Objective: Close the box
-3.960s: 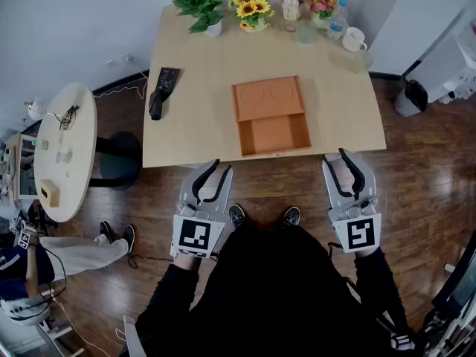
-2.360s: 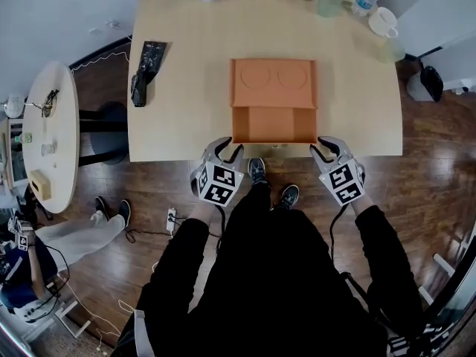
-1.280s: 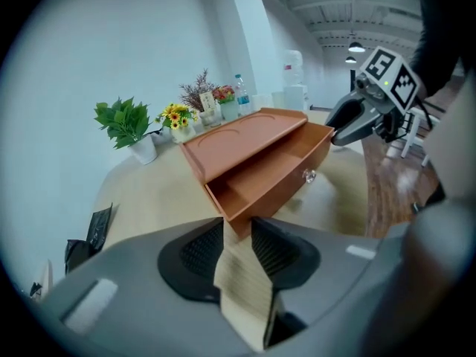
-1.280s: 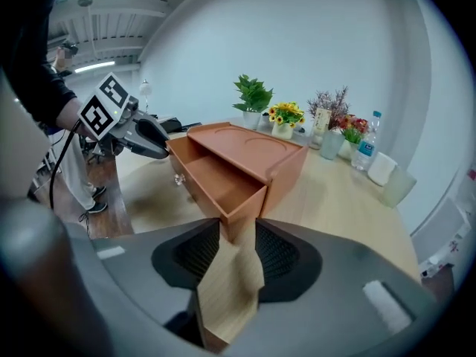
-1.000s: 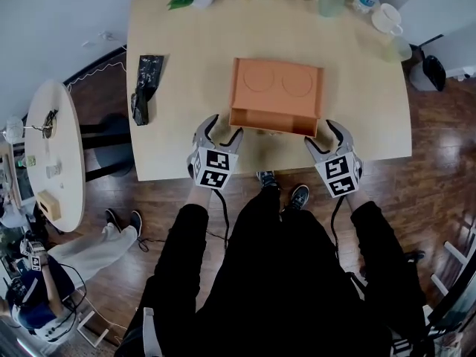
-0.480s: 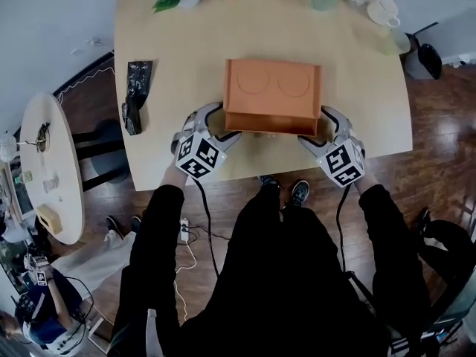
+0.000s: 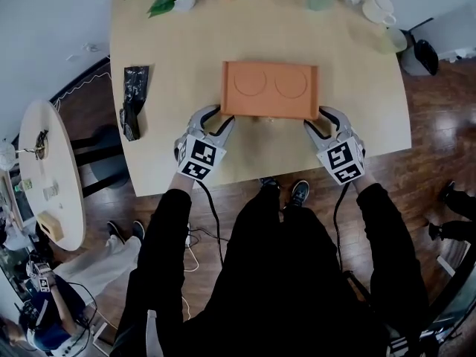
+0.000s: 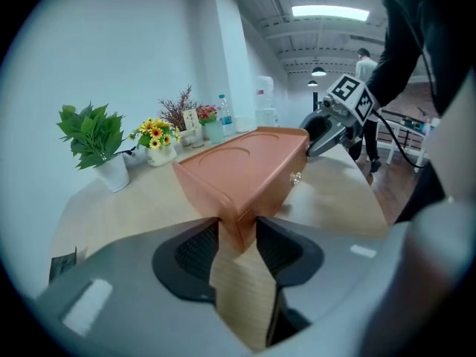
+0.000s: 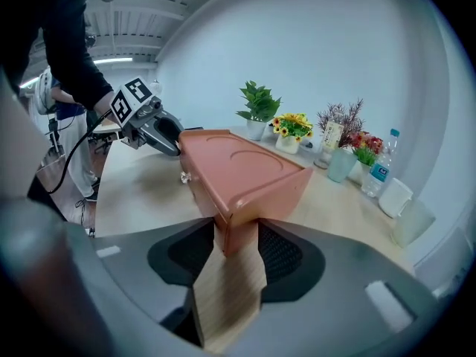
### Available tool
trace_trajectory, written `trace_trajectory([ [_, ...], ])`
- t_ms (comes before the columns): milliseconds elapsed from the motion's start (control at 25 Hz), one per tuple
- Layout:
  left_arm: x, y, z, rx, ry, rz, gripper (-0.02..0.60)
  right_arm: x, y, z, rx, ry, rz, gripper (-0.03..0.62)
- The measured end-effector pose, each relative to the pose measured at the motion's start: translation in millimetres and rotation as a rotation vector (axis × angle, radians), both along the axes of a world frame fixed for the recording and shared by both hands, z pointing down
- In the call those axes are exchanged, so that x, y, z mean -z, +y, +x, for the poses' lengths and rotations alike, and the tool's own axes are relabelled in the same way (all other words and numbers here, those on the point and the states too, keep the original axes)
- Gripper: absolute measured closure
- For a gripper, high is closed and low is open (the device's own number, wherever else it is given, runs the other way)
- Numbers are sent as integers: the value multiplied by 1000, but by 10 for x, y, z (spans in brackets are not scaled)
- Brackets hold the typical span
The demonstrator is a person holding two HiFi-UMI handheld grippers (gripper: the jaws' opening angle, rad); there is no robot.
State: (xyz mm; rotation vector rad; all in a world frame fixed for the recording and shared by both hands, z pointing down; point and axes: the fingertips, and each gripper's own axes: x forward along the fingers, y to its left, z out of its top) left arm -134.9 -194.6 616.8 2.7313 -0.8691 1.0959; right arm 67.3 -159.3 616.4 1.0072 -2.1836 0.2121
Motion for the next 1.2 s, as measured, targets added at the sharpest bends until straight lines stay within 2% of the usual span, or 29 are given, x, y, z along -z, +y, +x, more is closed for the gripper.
trace_trajectory([
  [320,-31,21,-12,63,2,2,442,-28,16,25,-53,21,11,407],
  [400,62,106,-46,117,82,-27,440,49,85,52,-87,-25,-4,402],
  [520,419,306,-104,232,305,-81,387,324,232,96,-142,-162,-18,398],
  [560,563,385,-116,262,360,-86,387,446,284,114,-162,-214,-16,398],
  [640,859,566,-107,298,432,-78,388,731,394,150,-200,-312,2,398],
  [880,1921,1134,148,333,585,47,393,1817,770,229,-230,-532,136,398],
  [1040,2624,1498,348,343,663,171,471,2513,1069,300,-204,-643,246,395],
  [1200,3145,1946,596,333,682,286,469,3081,1472,437,-158,-704,363,393],
])
